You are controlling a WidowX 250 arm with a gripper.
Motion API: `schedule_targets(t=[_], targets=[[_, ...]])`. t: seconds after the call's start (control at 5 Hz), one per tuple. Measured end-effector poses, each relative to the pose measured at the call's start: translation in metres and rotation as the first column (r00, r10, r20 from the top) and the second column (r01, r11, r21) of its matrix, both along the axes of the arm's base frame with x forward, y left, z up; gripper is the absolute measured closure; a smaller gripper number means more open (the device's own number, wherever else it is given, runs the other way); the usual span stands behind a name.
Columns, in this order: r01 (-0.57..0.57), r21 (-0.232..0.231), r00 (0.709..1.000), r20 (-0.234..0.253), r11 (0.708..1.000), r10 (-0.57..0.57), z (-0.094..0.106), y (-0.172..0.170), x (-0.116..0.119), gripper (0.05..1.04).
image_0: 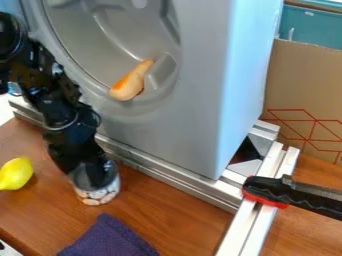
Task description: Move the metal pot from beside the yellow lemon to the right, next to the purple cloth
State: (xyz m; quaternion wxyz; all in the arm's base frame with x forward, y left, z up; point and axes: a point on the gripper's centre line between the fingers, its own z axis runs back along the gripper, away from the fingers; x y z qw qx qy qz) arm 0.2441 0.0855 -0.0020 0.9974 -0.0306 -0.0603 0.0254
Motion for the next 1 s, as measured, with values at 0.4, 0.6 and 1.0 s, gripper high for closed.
schedule_targets(t=[0.4, 0.6, 1.0], targets=[[0.061, -0.061, 0.998, 0.014, 0.996, -0.06, 0.005, -0.045, 0.013, 0.083], [0.044, -0.075, 0.999, 0.008, 0.996, -0.044, 0.007, -0.048, 0.011, 0.083], [0.035, -0.167, 0.999, 0.037, 0.985, -0.029, 0.026, -0.064, 0.006, 0.083]])
